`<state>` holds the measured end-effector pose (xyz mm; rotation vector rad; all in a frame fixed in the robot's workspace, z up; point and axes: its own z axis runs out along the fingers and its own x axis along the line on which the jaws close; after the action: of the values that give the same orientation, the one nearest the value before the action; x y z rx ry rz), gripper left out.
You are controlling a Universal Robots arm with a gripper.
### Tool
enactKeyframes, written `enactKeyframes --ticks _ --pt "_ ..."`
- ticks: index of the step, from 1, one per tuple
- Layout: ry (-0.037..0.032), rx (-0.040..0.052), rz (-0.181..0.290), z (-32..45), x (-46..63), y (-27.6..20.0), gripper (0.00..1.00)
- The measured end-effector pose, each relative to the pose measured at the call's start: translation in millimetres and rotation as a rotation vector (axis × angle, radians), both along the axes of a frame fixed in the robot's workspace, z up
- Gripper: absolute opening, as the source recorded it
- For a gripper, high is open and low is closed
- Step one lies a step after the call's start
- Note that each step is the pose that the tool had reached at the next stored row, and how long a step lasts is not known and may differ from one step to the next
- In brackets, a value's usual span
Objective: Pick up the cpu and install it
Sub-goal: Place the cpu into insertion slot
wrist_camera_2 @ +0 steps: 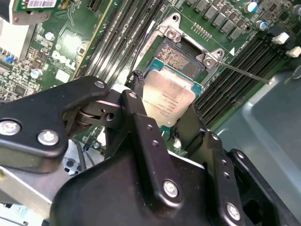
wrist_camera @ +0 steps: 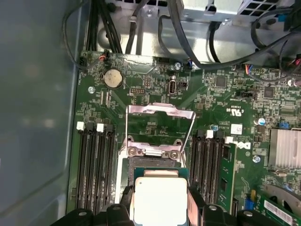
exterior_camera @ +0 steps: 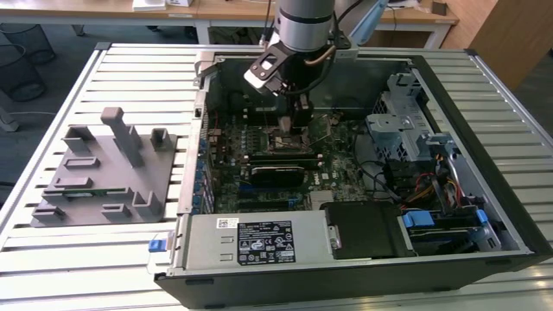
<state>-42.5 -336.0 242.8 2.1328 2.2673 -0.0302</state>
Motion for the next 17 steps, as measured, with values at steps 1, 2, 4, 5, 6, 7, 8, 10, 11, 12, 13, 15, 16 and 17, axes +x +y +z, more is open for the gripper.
enactKeyframes --ticks 1,2,4,5,6,7,8,10,11,12,13,15,16,17 --pt "-0.0002 0.0000 0.000 -1.2 -0.2 0.0 0.53" --pt "-0.0009 0.0004 0.000 -2.1 -0.4 0.0 0.53" --pt "-0.0032 0.0006 -0.001 -3.6 -0.4 0.0 0.53" --pt "-0.0049 0.0006 -0.001 -4.5 -0.4 0.0 0.53" --pt "-0.0067 0.0005 -0.001 -5.6 -0.4 0.0 0.53" --pt "-0.0079 0.0005 -0.002 -6.7 -0.4 0.0 0.53" --pt "-0.0083 0.0013 -0.004 -7.8 -0.6 0.0 0.53" --pt "-0.0085 0.0043 -0.007 -9.8 -0.7 0.0 0.53" --pt "-0.0085 0.0049 -0.009 -10.9 -0.7 0.0 0.53" --pt "-0.0085 0.0052 -0.012 -12.1 -0.6 0.2 0.53" --pt "-0.0084 0.0051 -0.017 -13.2 -0.6 0.4 0.53" --pt "-0.0085 0.0050 -0.034 -15.4 -0.7 0.6 0.53" --pt "-0.0085 0.0051 -0.041 -16.4 -0.9 0.6 0.53" --pt "-0.0086 0.0050 -0.045 -17.4 -1.4 0.6 0.53"
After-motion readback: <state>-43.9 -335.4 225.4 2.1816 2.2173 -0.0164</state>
